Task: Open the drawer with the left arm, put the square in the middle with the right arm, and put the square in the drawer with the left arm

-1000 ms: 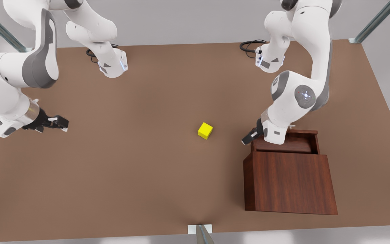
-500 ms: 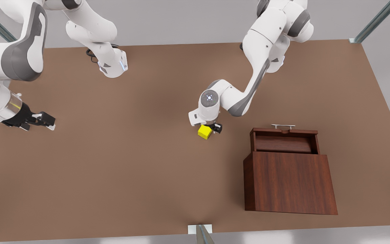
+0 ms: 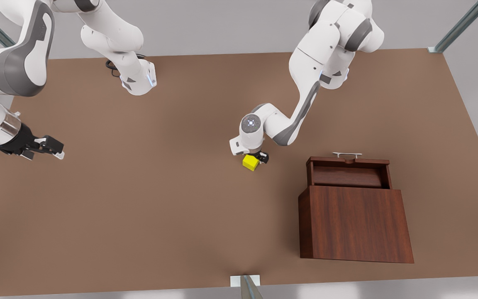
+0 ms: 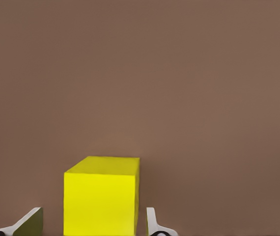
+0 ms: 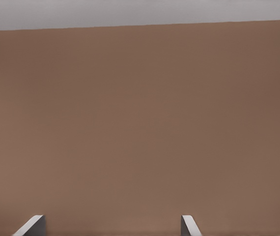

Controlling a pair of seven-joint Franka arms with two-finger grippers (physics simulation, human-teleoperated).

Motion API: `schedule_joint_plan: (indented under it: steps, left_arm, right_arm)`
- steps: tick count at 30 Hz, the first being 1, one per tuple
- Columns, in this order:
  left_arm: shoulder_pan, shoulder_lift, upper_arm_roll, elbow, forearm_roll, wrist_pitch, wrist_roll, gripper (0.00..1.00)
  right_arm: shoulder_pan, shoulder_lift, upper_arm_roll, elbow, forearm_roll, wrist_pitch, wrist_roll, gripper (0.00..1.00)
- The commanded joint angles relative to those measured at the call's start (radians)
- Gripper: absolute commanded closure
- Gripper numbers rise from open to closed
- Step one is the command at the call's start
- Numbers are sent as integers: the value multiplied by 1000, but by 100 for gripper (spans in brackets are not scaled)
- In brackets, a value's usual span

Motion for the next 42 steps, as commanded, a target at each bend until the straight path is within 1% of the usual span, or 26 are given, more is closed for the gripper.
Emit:
schedule_joint_plan:
  steps: [1,9,10,12,13,15,20,23,25,27,28,29,31,34,35,38,42]
  left_arm:
    - [0,2,0,0,1,0,0,0]
    - [-2,62,0,3,6,21,0,0]
    - [-2,63,0,3,6,21,0,7]
    - [-2,65,0,3,6,28,0,30]
    - [-2,63,0,3,6,26,-2,34]
    - [-2,63,0,2,6,26,-2,38]
    - [-2,62,0,3,6,26,-2,38]
    - [0,36,0,14,6,11,-6,38]
    - [0,17,2,43,-2,-35,-5,37]
    - [2,-30,9,51,-8,-57,2,37]
    - [6,-65,14,75,-16,-143,11,37]
    - [14,-104,15,75,-31,-184,17,37]
    - [20,-179,61,74,-86,-282,127,37]
    - [20,-266,181,74,-152,-434,345,36]
    - [20,-282,207,74,-155,-459,383,36]
    - [20,-300,308,72,-185,-497,546,36]
    - [20,-291,479,71,-206,-505,818,36]
  right_arm:
    - [-1,0,0,0,0,0,0,0]
    - [-1,1,0,-1,0,6,0,0]
    - [-1,1,0,-1,0,6,0,0]
    - [-1,3,0,-2,0,6,0,0]
    - [-1,0,0,2,0,6,2,0]
    - [1,1,2,2,0,6,0,0]
    - [-1,1,2,2,0,7,0,0]
    - [-1,1,2,0,-2,7,0,0]
    - [1,1,2,0,-2,7,0,0]
    - [-1,1,2,0,-2,7,0,0]
    - [-1,3,2,0,-2,7,0,0]
    - [-1,3,2,0,-2,7,0,0]
    - [-1,6,2,0,-2,7,0,0]
    - [-1,6,2,0,-2,7,0,0]
    - [-1,6,2,0,-2,7,0,0]
    - [-1,6,2,0,-2,7,0,0]
    - [-1,8,2,0,-2,7,0,0]
